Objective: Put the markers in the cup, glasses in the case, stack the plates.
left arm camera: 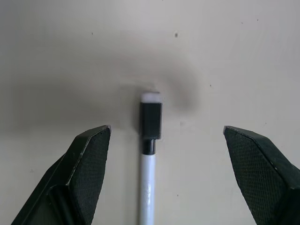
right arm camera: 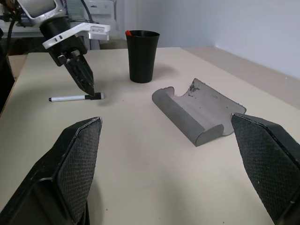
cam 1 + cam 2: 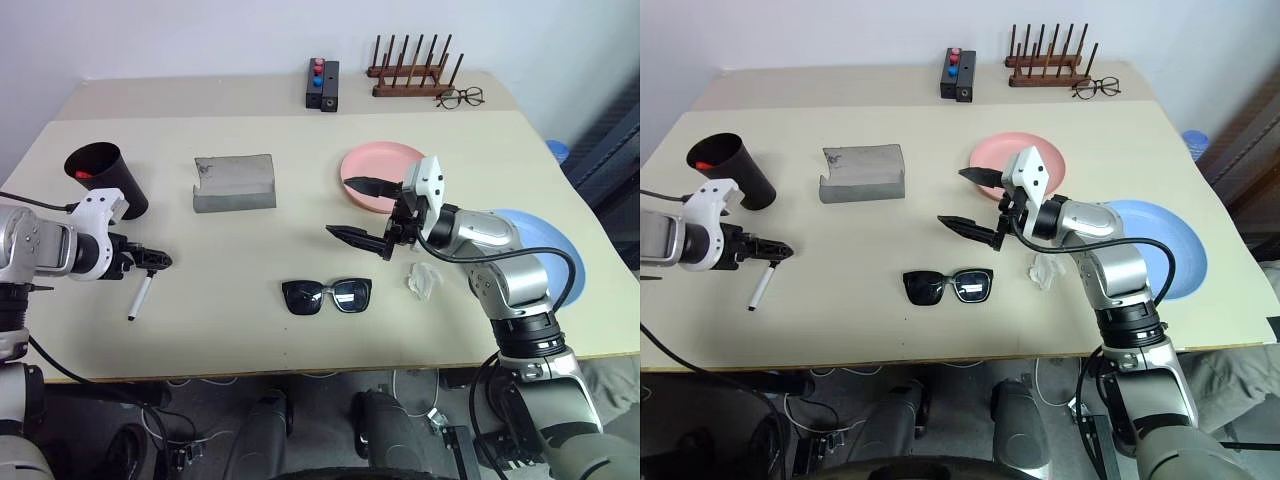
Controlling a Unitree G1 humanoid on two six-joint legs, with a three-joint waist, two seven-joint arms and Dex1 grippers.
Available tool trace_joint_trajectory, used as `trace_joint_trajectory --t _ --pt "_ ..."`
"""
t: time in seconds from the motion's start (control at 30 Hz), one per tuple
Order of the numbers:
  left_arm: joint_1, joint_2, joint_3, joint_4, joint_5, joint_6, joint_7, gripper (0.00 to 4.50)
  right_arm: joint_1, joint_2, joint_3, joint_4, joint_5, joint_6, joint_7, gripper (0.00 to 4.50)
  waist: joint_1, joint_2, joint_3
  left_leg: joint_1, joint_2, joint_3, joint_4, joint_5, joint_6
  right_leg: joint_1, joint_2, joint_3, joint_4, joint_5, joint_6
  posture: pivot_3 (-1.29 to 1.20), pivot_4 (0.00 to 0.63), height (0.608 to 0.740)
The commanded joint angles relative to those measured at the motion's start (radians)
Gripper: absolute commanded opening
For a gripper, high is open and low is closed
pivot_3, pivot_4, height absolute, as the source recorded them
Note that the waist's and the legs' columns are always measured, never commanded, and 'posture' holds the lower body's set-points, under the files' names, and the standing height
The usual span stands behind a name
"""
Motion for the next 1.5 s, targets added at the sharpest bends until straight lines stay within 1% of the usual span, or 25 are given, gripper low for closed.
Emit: trace_joint_trajectory --t 0.03,0.27,0.3,0.33,0.4,0.47,0.53,0.57,0.7,0.77,0.83,0.93,1.0,1.1,1.13,1.2,1.27,1.37,1.5 --pt "-0.032 0.001 -0.051 0.061 0.03 -0.038 -0.04 3.98 -0.015 0.005 -0.01 -0.019 0.004 -0.019 -0.005 4.5 0.0 0.0 0.0 0.0 0.0 0.0 0.0 0.0 0.0 0.0 0.0 0.0 0.0 0.0 0.0 0.0 0.15 0.74" --pt "-0.082 -0.019 -0.152 0.172 0.085 -0.099 -0.105 3.98 -0.004 0.0 -0.016 -0.028 0.004 -0.021 -0.011 4.5 0.001 0.0 0.0 0.0 0.0 0.0 0.0 0.0 0.0 0.0 0.0 0.0 0.0 0.0 0.0 0.0 0.15 0.74" --pt "-0.102 -0.022 -0.161 0.195 0.096 -0.112 -0.115 3.47 -0.001 -0.002 -0.017 -0.03 0.004 -0.021 -0.013 4.5 0.003 0.0 0.0 0.0 0.0 0.0 0.0 0.0 0.0 0.0 0.0 0.0 0.0 0.0 0.0 0.0 0.15 0.74" --pt "-0.12 -0.027 -0.169 0.215 0.106 -0.12 -0.122 3.23 0.001 -0.003 -0.018 -0.031 0.004 -0.021 -0.015 4.5 0.005 0.0 0.0 0.0 0.0 0.0 0.0 0.0 0.0 0.0 0.0 0.0 0.001 0.0 0.0 0.0 0.15 0.74" --pt "-0.136 -0.031 -0.191 0.224 0.115 -0.126 -0.147 2.33 0.004 -0.003 -0.018 -0.033 0.004 -0.022 -0.018 4.5 0.008 0.0 0.0 0.0 0.0 0.0 0.0 0.0 0.0 0.0 0.0 0.0 0.001 0.0 0.0 0.0 0.15 0.74" --pt "-0.137 -0.032 -0.207 0.226 0.128 -0.135 -0.163 1.25 0.004 -0.002 -0.018 -0.032 0.002 -0.023 -0.021 4.5 0.008 0.0 0.0 0.0 0.0 0.0 0.0 0.0 0.0 0.0 0.0 0.0 0.0 0.0 0.0 0.0 0.15 0.74" --pt "-0.136 -0.03 -0.214 0.22 0.132 -0.134 -0.18 0.29 0.003 -0.003 -0.018 -0.031 0.001 -0.025 -0.022 4.5 0.008 0.0 0.0 0.0 0.0 0.0 0.0 0.0 0.0 0.0 0.0 0.0 0.0 0.0 0.0 0.0 0.15 0.74" --pt "-0.137 -0.029 -0.21 0.219 0.132 -0.126 -0.183 0.02 0.002 -0.003 -0.018 -0.029 0.001 -0.026 -0.023 4.5 0.008 0.0 0.0 0.0 0.0 0.0 0.0 0.0 0.0 0.0 0.0 0.0 0.0 0.0 0.0 0.0 0.15 0.74" --pt "-0.132 -0.015 -0.201 0.202 0.136 -0.125 -0.2 0.02 -0.002 -0.002 -0.018 -0.022 -0.004 -0.031 -0.023 4.5 0.005 0.0 0.0 0.0 0.0 0.0 0.0 0.0 0.0 0.0 0.0 0.0 0.0 0.0 0.0 0.0 0.15 0.74" --pt "-0.129 -0.018 -0.159 0.178 0.137 -0.164 -0.19 0.02 -0.004 -0.001 -0.017 -0.016 -0.007 -0.036 -0.021 4.5 0.004 0.0 0.0 0.0 0.0 0.0 0.0 0.0 0.0 0.0 0.0 0.0 0.0 0.0 0.0 0.0 0.15 0.74" --pt "-0.14 -0.009 -0.138 0.132 0.121 -0.156 -0.198 0.02 -0.008 0.0 -0.016 -0.008 -0.009 -0.04 -0.02 4.5 0.003 0.0 0.0 0.0 0.0 0.0 0.0 0.0 0.0 0.0 0.0 0.0 0.0 0.0 0.0 0.0 0.15 0.74" --pt "-0.155 -0.045 -0.023 0.053 0.099 -0.224 -0.163 0.02 -0.014 0.001 -0.015 0.001 -0.01 -0.045 -0.017 4.5 0.004 0.0 0.0 -0.001 0.0 0.0 0.0 0.0 0.0 0.0 0.0 0.0 0.0 0.0 0.0 0.0 0.15 0.74" --pt "-0.148 -0.065 0.027 -0.011 0.117 -0.336 -0.135 0.02 -0.019 0.002 -0.013 0.008 -0.011 -0.05 -0.014 4.5 0.004 0.0 0.0 -0.001 0.0 0.0 0.0 0.0 0.0 0.0 0.0 0.0 0.0 0.0 0.0 0.0 0.15 0.74" --pt "-0.137 -0.065 0.039 -0.056 0.153 -0.476 -0.132 0.02 -0.026 0.004 -0.012 0.018 -0.014 -0.056 -0.011 4.5 0.003 0.0 0.0 -0.001 0.0 0.0 0.0 0.0 0.0 0.0 0.0 0.0 0.0 0.0 0.0 0.0 0.15 0.74" --pt "-0.149 -0.085 0.077 -0.047 0.155 -0.519 -0.1 0.02 -0.029 0.005 -0.013 0.02 -0.014 -0.056 -0.01 4.5 0.001 0.0 0.0 -0.001 0.0 0.0 0.0 0.0 0.0 0.0 0.0 0.0 0.0 0.0 0.0 0.0 0.15 0.74" --pt "-0.185 -0.141 0.177 -0.008 0.156 -0.664 -0.024 0.02 -0.035 0.006 -0.019 0.019 -0.006 -0.054 -0.007 4.5 0.001 0.0 0.0 0.0 0.0 0.0 0.0 0.0 0.0 0.0 0.0 0.0 0.0 0.0 0.0 0.0 0.15 0.74" --pt "-0.216 -0.175 0.241 0.022 0.143 -0.719 0.015 0.02 -0.039 0.005 -0.024 0.019 -0.001 -0.052 -0.003 4.5 0.002 -0.001 0.001 -0.001 0.0 0.0 0.0 0.0 0.0 0.0 0.0 0.0 0.0 0.0 0.0 0.0 0.15 0.74" --pt "-0.236 -0.189 0.274 0.043 0.166 -0.853 0.039 0.02 -0.044 0.008 -0.036 0.013 0.018 -0.039 0.0 4.5 -0.002 -0.001 0.001 -0.001 0.0 0.001 0.0 0.0 0.0 0.0 0.0 0.0 0.0 0.0 0.001 0.0 0.15 0.74" --pt "-0.251 -0.172 0.277 0.109 0.223 -1.044 0.049 0.02 -0.054 0.021 -0.063 -0.002 0.06 -0.013 -0.019 4.5 -0.001 -0.001 0.001 0.0 0.0 0.001 0.0 0.0 0.0 0.0 0.0 0.0 0.0 0.0 0.001 0.0 0.15 0.74"
